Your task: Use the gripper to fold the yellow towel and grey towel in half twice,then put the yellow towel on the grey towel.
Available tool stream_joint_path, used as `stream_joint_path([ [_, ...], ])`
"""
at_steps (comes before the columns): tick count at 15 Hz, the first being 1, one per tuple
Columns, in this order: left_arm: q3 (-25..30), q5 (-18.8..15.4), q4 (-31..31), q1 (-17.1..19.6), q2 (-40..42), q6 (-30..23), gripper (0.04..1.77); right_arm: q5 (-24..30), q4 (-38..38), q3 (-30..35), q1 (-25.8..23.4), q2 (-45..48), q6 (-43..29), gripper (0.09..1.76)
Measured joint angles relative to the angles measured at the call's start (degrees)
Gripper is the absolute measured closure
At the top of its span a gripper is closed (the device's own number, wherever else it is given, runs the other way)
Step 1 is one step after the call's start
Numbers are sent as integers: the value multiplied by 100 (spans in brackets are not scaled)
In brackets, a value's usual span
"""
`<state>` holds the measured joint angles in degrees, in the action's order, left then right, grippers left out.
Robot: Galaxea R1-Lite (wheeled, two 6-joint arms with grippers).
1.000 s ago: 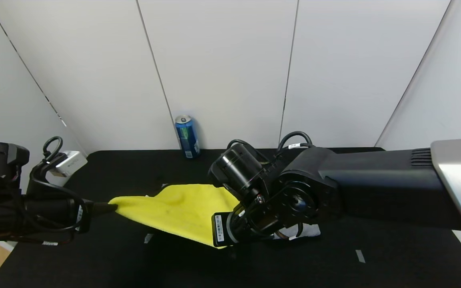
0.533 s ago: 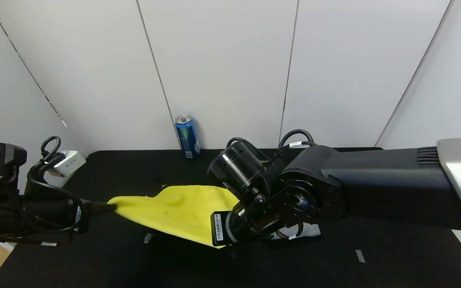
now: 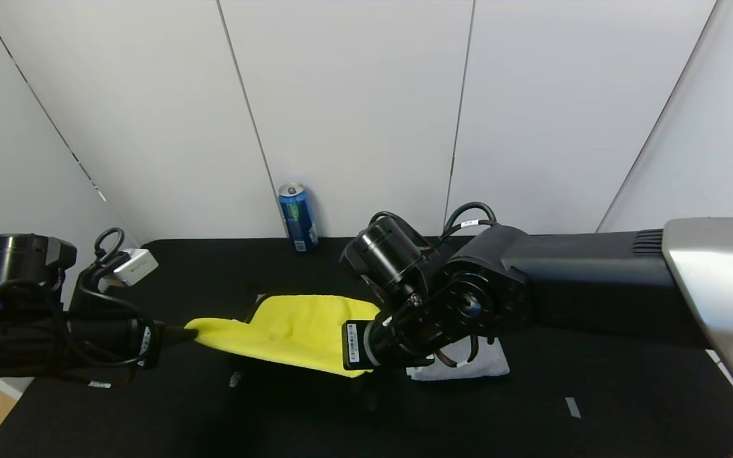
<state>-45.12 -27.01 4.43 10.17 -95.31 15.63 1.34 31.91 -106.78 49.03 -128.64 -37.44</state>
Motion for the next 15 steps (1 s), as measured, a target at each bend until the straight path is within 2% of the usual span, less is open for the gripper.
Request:
stream_joint_path([
  [6, -151, 55, 336, -88, -444, 40, 171, 38, -30, -549, -267, -419, 2, 171],
  [15, -1273, 85, 340, -479, -1343, 33, 171, 65, -638, -627, -474, -783, 41, 171],
])
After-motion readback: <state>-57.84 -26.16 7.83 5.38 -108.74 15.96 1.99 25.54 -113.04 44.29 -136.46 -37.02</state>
